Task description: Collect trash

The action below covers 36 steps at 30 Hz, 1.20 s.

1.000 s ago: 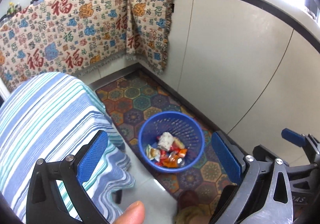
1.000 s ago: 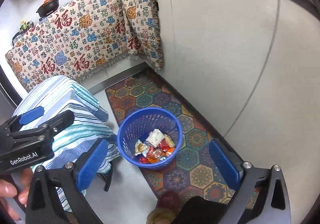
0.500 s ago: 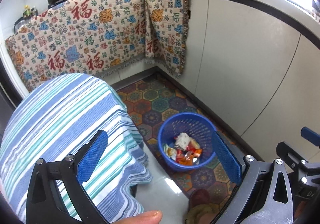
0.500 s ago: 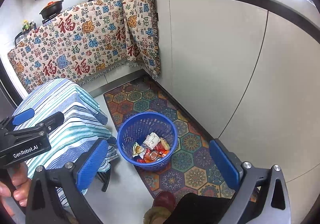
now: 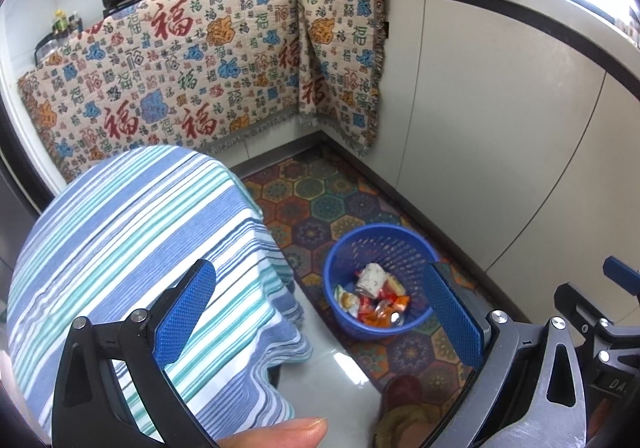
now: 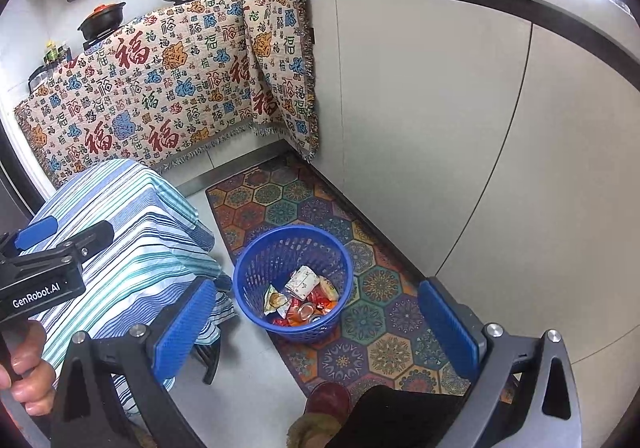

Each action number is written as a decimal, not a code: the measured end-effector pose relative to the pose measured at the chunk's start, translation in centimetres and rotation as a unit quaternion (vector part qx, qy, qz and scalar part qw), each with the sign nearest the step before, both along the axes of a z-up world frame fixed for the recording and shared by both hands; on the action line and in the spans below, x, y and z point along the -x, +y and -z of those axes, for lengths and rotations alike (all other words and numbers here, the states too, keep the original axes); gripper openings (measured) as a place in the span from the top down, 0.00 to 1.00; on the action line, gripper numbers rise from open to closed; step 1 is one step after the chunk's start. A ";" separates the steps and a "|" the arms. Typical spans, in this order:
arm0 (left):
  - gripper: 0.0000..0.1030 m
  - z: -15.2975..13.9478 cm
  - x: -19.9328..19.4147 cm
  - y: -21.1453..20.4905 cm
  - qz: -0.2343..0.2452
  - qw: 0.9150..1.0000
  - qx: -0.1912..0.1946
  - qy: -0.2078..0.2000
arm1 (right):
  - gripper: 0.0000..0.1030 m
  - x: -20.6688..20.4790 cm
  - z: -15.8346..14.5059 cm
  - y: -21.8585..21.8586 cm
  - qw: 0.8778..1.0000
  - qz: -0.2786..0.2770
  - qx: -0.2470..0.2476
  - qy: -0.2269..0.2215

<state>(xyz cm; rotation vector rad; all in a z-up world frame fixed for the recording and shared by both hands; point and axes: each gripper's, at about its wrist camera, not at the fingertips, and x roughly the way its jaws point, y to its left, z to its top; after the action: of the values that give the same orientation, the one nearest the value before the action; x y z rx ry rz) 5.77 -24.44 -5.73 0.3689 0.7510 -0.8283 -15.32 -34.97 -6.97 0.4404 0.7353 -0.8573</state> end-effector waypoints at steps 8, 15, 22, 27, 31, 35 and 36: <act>0.00 -0.2 0.1 0.0 0.004 1.000 -0.002 0.002 | 0.00 0.2 -0.1 -0.1 1.000 0.003 0.002 0.000; 0.00 -0.1 0.1 0.0 0.003 1.000 -0.004 -0.001 | 0.00 0.3 -0.1 0.1 1.000 0.004 0.001 0.001; 0.00 0.0 0.1 -0.2 0.003 1.000 -0.006 -0.003 | 0.00 0.4 0.2 0.0 1.000 0.004 -0.002 0.003; 0.00 -0.1 0.0 -0.2 0.004 1.000 -0.006 -0.004 | 0.00 0.1 0.4 0.1 1.000 0.004 -0.003 0.006; 0.00 -0.1 0.0 -0.5 0.005 1.000 -0.007 -0.004 | 0.00 0.1 0.4 0.0 1.000 0.004 -0.002 0.006; 0.00 -0.1 0.0 -0.6 0.006 1.000 -0.008 -0.003 | 0.00 0.0 0.5 -0.1 1.000 0.005 -0.003 0.008; 0.00 -0.1 0.0 -0.6 0.006 1.000 -0.008 -0.003 | 0.00 0.0 0.5 -0.1 1.000 0.005 -0.003 0.008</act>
<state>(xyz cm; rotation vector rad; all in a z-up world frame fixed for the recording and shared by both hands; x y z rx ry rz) 5.76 -25.08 -5.67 0.3903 0.7514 -0.8319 -15.33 -35.03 -7.49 0.4434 0.7515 -0.8686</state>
